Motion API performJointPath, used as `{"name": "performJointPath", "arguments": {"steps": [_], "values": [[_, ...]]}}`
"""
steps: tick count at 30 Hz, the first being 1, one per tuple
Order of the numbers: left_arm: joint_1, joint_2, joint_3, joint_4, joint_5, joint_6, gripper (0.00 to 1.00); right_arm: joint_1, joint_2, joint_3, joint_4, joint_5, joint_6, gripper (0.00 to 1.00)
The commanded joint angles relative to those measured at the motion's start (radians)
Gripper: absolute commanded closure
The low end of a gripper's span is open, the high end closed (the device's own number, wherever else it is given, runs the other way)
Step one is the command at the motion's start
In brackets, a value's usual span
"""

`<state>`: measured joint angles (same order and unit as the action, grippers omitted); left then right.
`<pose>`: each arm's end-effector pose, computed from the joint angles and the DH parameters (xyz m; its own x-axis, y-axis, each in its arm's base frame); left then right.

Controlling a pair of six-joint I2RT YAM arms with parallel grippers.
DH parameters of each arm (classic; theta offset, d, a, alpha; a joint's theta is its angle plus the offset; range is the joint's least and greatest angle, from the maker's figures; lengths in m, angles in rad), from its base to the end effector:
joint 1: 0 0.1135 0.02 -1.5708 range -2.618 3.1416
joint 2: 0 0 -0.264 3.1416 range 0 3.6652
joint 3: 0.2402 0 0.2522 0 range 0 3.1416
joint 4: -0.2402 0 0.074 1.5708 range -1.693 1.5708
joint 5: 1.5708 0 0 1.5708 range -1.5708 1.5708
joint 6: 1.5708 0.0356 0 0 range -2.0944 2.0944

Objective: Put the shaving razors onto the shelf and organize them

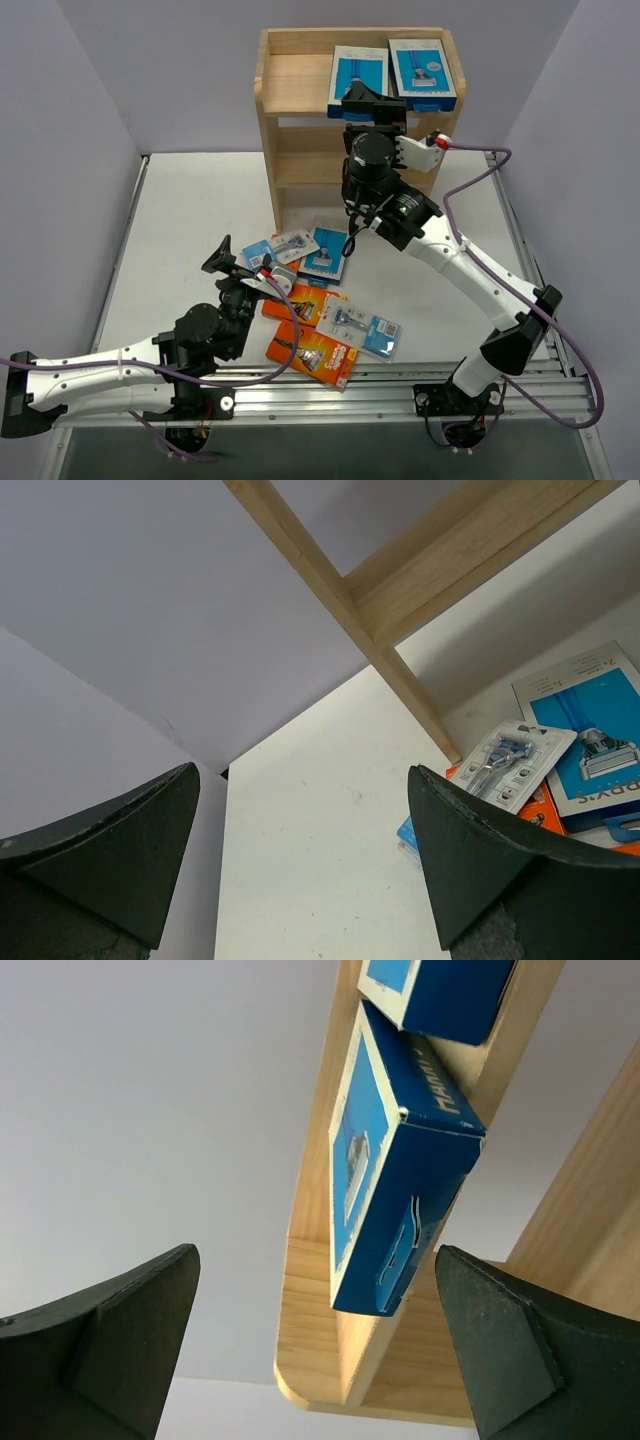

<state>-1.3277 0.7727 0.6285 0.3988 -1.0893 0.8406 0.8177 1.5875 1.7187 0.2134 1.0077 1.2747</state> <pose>0.0714 -0.1570 0.3448 0.2215 0.5403 -0.8118 0.1169 0.8118 0.5721 0.2592 0.2325 0.5004 0.2155 0.9765 -0.0014 -0.1758 0.0402 0.9836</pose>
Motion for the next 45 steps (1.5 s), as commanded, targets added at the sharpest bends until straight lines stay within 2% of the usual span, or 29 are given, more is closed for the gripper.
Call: {"name": "performJointPath", "arguments": {"steps": [1,7,9,10,11,12,13,14,16,17,22,24,35,45], "values": [[0.002,-0.009,0.051,0.000,-0.015,-0.020,0.06,-0.006,-0.078,-0.037,0.026,-0.018,0.008,0.00],[0.005,-0.009,0.053,-0.008,-0.015,-0.020,0.06,-0.006,-0.202,-0.169,-0.032,-0.072,0.075,0.00],[0.007,-0.004,0.056,-0.011,-0.015,-0.021,0.06,-0.006,-0.257,-0.226,-0.020,-0.084,0.052,0.08],[0.007,-0.003,0.056,-0.012,-0.015,-0.023,0.06,-0.006,-0.273,-0.234,-0.010,-0.086,-0.019,0.12],[0.007,-0.003,0.057,-0.015,-0.014,-0.024,0.06,-0.006,-0.282,-0.232,-0.014,-0.093,-0.055,0.18],[0.007,-0.004,0.059,-0.018,-0.015,-0.028,0.06,-0.006,-0.302,-0.226,-0.012,-0.101,-0.099,0.37],[0.008,-0.006,0.059,-0.018,-0.015,-0.026,0.06,-0.006,-0.307,-0.219,-0.009,-0.107,-0.151,0.44],[0.009,-0.007,0.060,-0.018,-0.015,-0.026,0.06,-0.006,-0.310,-0.205,-0.026,-0.112,-0.234,0.59],[0.009,-0.018,0.057,-0.014,-0.015,-0.026,0.06,-0.006,-0.302,-0.153,-0.069,-0.133,-0.313,0.77],[0.009,-0.023,0.057,-0.014,-0.011,-0.026,0.06,-0.008,-0.291,-0.131,-0.090,-0.139,-0.349,0.81],[0.009,-0.039,0.054,-0.014,-0.006,-0.031,0.06,-0.021,-0.273,-0.097,-0.126,-0.207,-0.382,0.79],[0.009,-0.038,0.054,-0.014,-0.001,-0.032,0.06,-0.035,-0.259,-0.099,-0.115,-0.244,-0.373,0.83],[0.009,-0.041,0.050,-0.015,0.005,-0.035,0.06,-0.143,-0.140,-0.050,-0.072,-0.518,-0.256,0.81],[0.009,-0.046,0.051,-0.021,0.011,-0.041,0.06,-0.166,-0.087,-0.036,-0.023,-0.561,-0.213,0.79]]}}
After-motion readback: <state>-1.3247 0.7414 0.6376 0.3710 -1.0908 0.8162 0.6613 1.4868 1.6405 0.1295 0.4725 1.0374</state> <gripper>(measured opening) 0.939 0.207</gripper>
